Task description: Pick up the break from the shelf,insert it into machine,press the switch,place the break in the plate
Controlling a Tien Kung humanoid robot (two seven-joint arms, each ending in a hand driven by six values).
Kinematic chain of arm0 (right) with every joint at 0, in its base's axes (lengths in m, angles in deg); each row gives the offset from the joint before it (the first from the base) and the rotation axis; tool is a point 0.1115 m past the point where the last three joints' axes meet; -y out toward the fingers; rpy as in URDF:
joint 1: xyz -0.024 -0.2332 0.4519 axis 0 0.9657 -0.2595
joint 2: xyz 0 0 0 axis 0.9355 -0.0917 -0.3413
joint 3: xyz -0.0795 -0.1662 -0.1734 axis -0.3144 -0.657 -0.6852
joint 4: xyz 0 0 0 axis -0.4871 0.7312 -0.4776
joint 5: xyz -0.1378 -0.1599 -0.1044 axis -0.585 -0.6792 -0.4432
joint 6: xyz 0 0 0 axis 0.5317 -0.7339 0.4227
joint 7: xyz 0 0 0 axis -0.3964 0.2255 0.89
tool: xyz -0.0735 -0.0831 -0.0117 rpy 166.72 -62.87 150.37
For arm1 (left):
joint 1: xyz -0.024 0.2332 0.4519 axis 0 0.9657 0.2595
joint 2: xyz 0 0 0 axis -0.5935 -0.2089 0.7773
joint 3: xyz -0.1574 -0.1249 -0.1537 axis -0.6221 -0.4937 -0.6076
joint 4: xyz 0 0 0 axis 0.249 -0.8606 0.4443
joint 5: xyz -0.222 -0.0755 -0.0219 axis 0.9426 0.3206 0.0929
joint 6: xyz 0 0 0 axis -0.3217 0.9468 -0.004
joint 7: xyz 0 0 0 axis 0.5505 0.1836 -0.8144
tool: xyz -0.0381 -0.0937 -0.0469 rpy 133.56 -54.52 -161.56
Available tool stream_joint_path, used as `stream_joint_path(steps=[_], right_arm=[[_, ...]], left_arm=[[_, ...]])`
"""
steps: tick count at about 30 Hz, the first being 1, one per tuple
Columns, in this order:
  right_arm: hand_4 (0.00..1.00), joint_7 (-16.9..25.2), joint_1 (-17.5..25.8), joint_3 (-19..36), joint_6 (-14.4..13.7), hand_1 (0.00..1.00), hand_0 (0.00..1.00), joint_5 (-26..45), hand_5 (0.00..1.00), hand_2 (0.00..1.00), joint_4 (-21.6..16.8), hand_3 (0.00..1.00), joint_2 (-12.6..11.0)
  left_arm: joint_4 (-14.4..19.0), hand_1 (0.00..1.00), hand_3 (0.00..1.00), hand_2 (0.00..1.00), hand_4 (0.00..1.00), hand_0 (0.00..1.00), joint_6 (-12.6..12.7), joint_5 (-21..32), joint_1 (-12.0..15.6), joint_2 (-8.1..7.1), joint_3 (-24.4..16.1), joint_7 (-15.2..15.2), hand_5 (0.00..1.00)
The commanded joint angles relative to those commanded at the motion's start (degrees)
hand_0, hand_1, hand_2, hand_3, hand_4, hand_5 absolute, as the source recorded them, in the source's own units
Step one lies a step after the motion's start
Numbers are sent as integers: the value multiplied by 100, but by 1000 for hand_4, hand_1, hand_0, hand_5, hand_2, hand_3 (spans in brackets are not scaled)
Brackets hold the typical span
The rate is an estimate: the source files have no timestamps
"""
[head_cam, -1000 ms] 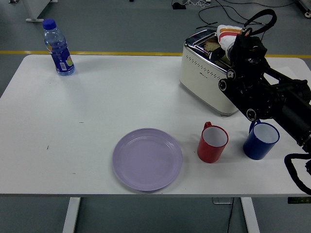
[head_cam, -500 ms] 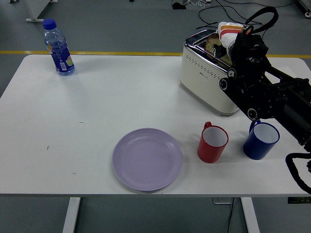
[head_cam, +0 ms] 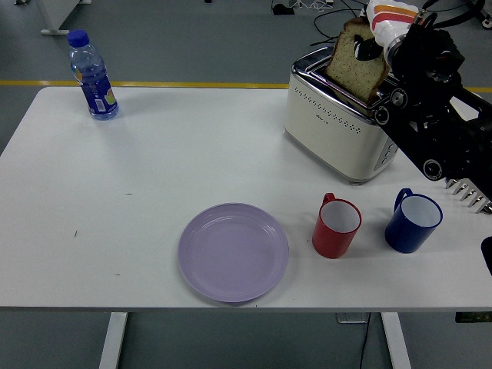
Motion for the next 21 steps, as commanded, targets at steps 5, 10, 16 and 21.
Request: stream_joint_path(steps=[5,10,16,21], right_arm=[[382,-19,93,218,-53,273,234,18,2,363,-480,496,-266],[373,-24,295,532,-155,270,220,239,2,356,-1331,495,-629],[377,11,557,727,-309,257,206,731,2,346,-2182,491,-969],[374,40,870,725,-412,241,179,1661,2,334,-3154,489,-1342]], left_arm=[[0,568,603,595,318,650,0,7,4,-1,-3,-1,966],[0,568,603,595,317,651,0,11,9,2,-10,3,965],[0,569,603,595,316,651,1,25,5,2,-4,13,965],[0,569,603,595,316,650,-1,17,12,4,-21,18,968]])
